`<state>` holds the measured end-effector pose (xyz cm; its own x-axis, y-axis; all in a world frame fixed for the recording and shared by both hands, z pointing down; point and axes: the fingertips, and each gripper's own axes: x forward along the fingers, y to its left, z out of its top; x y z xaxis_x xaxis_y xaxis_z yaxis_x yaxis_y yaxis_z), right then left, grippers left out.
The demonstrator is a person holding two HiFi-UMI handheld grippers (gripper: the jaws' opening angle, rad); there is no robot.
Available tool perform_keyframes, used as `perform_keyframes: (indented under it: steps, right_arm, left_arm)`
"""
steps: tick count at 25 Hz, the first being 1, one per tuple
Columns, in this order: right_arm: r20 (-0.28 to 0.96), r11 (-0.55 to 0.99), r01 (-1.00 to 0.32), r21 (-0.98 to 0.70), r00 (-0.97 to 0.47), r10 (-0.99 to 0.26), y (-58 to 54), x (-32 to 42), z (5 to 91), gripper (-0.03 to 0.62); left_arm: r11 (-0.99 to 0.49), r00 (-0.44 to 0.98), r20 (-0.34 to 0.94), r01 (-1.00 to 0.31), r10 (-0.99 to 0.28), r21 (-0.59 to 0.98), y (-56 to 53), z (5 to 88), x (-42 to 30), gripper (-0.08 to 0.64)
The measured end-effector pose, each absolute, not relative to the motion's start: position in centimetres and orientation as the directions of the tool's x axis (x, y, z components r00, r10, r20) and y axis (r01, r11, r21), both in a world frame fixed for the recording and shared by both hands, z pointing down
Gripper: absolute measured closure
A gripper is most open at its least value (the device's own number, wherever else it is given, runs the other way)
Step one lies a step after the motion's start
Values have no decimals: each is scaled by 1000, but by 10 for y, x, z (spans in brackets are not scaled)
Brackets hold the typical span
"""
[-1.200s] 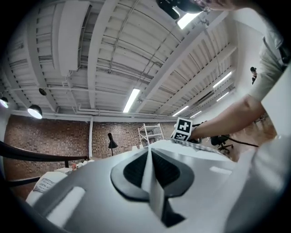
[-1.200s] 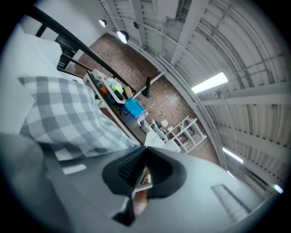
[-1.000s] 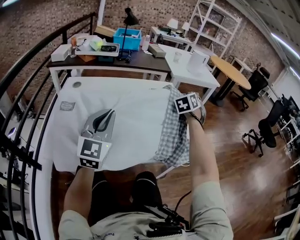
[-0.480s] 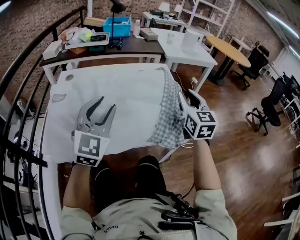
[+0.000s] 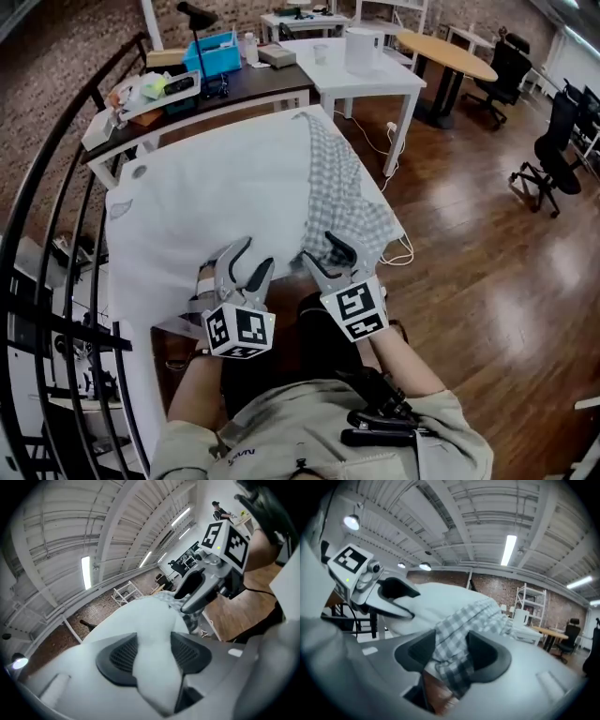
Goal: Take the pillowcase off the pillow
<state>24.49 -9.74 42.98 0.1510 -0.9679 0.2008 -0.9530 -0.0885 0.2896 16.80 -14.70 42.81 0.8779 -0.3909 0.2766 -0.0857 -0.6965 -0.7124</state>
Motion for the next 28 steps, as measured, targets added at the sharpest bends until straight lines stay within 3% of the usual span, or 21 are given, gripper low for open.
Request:
perform_keyframes:
  steps: [2, 3, 5, 10, 14, 18, 21, 24, 28]
  right_arm:
    - [240, -99, -912, 399, 208, -948, -105, 249, 440, 389]
    - [244, -104, -887, 450, 234, -941, -106, 253, 439, 427]
    - [215, -122, -845, 521, 268, -939, -105, 261, 425, 482]
    - [93, -251, -731, 634, 395, -914, -96, 293, 381, 533]
    - [84, -338, -673, 658, 512, -855, -87, 327, 381, 565]
    - [154, -405, -654, 639, 625, -766, -73, 379, 412, 574]
    - [283, -416, -678, 606, 673, -683, -55, 426, 453, 575]
    - [408, -324, -711, 624, 650, -641, -55, 442, 493, 575]
    - [455, -249, -743, 621, 601, -657, -64, 434, 505, 574]
  left_arm:
    - [-713, 883, 229, -153, -410, -685, -161, 423, 168, 434]
    - [-740, 892, 201, -192, -406, -645, -165, 412, 166, 484]
    - [-783, 911, 141, -244, -387, -572, -173, 381, 164, 516]
    - [-796, 928, 58, -281, -367, -535, -196, 330, 164, 522]
    - [-806, 928, 49, -293, -368, -514, -203, 323, 166, 525]
    - [-813, 925, 45, -308, -378, -495, -207, 326, 165, 529]
    - [-815, 921, 18, -336, -390, -472, -211, 319, 155, 532]
    - [-820, 928, 3, -329, -373, -468, -210, 315, 150, 531]
    - [-854, 950, 60, -247, -307, -458, -193, 339, 152, 513]
